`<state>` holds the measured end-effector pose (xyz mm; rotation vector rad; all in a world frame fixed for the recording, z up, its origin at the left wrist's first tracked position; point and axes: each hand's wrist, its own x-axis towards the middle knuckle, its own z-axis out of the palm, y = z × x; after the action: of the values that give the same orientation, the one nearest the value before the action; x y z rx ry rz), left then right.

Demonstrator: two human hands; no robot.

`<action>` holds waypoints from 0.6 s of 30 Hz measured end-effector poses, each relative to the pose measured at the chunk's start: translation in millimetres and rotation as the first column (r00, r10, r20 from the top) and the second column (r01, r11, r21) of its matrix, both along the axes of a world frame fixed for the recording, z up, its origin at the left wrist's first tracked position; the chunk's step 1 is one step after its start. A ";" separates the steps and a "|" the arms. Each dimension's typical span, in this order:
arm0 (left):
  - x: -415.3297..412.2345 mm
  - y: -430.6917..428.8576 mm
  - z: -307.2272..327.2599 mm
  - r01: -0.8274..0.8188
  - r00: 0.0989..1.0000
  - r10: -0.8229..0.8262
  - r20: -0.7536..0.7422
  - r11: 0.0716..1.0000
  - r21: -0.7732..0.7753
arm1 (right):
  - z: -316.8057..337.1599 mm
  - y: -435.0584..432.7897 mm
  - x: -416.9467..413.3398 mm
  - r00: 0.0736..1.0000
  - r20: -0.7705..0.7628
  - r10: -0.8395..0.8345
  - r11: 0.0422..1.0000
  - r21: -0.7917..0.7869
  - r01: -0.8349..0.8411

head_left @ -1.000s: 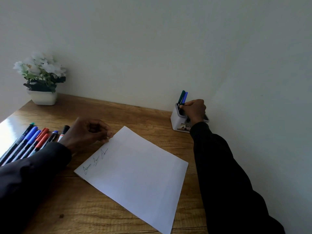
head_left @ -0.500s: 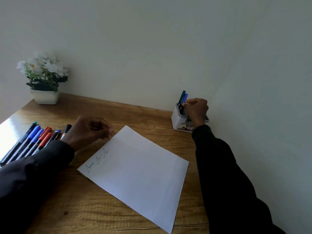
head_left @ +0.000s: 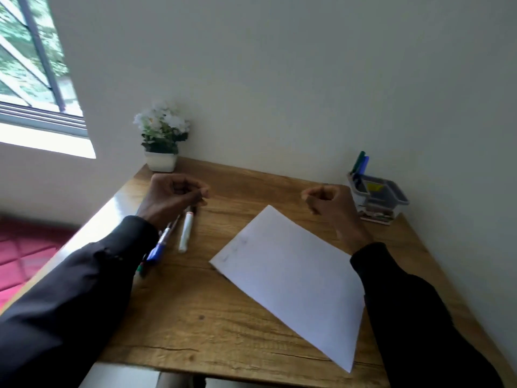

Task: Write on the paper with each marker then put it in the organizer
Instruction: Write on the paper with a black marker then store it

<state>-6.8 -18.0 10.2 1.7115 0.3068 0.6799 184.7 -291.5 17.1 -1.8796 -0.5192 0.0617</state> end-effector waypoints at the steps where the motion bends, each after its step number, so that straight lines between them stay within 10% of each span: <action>1: -4.6 4.5 0.1 -0.010 1.000 0.010 -0.002 1.000 -0.005 | -3.6 8.0 -9.9 0.998 -0.023 0.051 0.998 -0.028 -0.052; 18: -31.8 50.7 -9.3 -0.117 0.984 0.137 0.114 0.978 -0.172 | -3.6 136.7 -99.9 0.754 0.253 0.606 0.754 -0.486 -0.443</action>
<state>-38.6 32.7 0.9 1.4945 0.3762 0.8296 84.8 -154.8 13.6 -2.0839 -1.4292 0.1818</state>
